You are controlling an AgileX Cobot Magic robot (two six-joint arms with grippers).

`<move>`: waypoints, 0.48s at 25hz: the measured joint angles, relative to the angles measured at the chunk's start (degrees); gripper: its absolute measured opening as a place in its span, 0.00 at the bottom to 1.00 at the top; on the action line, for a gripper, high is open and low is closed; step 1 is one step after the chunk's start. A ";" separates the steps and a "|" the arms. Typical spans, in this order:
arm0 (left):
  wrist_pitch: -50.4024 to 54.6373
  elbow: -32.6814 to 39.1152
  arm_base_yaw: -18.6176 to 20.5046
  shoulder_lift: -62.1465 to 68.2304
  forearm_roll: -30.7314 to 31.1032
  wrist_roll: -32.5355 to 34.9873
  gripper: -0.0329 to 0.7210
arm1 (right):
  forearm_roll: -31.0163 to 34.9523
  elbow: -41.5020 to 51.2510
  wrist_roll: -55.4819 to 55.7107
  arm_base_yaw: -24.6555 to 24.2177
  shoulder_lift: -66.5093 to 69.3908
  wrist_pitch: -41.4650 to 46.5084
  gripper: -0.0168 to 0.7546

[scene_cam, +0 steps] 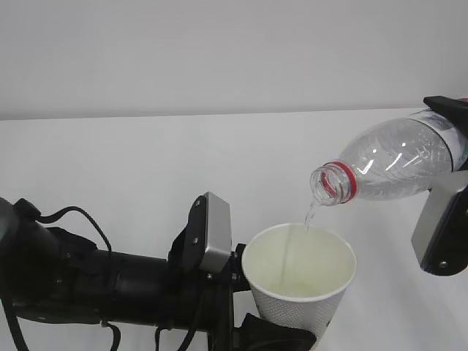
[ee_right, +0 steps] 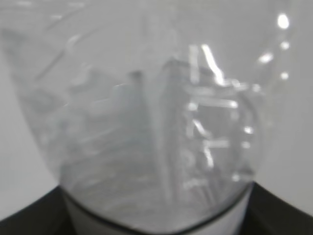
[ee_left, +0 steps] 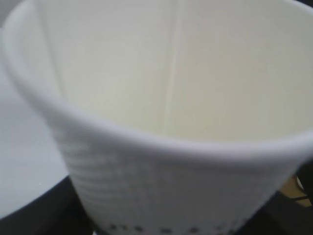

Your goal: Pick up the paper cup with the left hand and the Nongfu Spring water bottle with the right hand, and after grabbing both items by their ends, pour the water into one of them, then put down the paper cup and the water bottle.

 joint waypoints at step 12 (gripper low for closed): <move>0.13 0.00 0.00 0.00 0.00 0.00 0.72 | 0.00 0.00 0.00 0.00 0.00 -0.10 0.62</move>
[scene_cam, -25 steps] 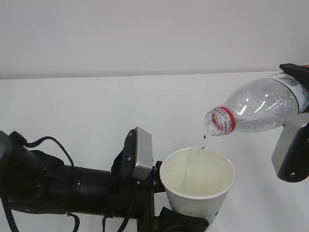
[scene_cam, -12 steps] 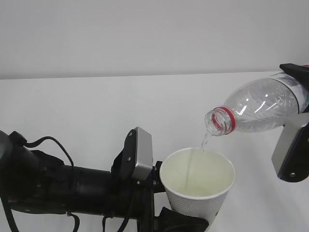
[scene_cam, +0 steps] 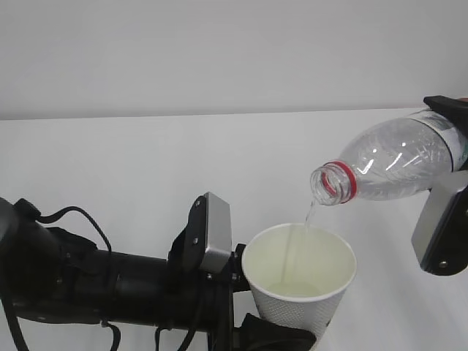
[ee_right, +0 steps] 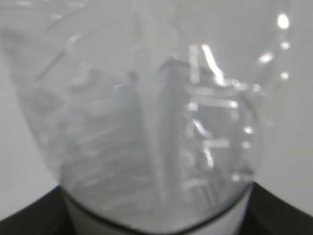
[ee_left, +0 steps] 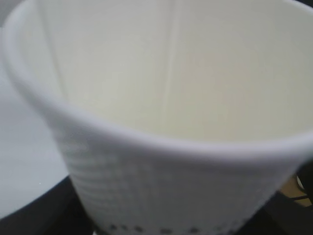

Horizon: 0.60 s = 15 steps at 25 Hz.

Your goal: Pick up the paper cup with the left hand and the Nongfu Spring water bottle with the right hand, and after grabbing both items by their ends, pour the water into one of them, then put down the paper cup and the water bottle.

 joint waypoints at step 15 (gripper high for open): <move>0.00 0.00 0.00 0.00 0.00 0.00 0.71 | 0.00 0.00 0.00 0.00 0.00 -0.70 0.62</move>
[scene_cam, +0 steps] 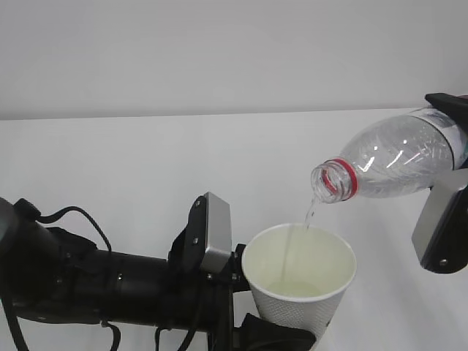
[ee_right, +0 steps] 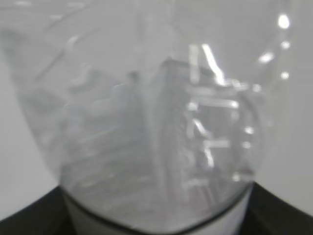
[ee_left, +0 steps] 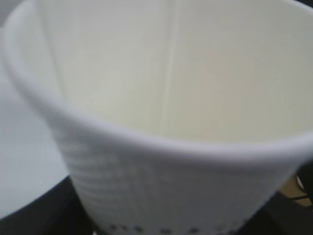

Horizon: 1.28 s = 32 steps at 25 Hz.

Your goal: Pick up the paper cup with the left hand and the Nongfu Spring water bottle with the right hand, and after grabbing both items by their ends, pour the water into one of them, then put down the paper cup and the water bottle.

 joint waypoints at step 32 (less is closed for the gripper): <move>0.00 0.00 0.00 0.00 0.00 0.00 0.71 | 0.00 0.00 -0.12 0.00 0.00 -0.52 0.62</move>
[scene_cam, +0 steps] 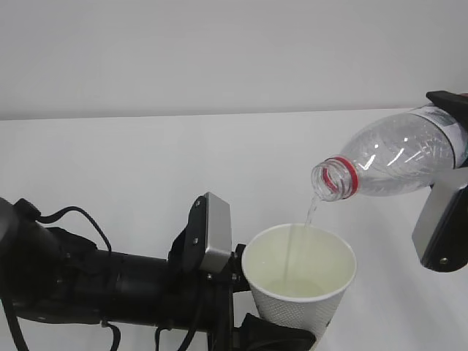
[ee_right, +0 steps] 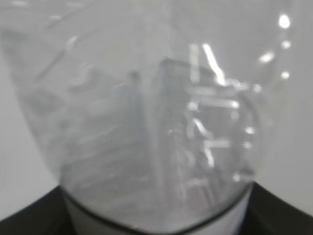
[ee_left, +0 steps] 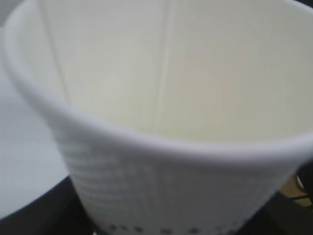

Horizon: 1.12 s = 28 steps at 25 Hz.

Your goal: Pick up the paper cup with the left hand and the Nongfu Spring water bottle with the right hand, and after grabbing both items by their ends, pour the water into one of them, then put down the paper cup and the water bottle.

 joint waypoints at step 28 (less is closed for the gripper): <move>0.00 0.00 0.00 0.00 0.00 0.00 0.71 | 0.00 0.00 -0.34 0.00 0.00 -0.40 0.62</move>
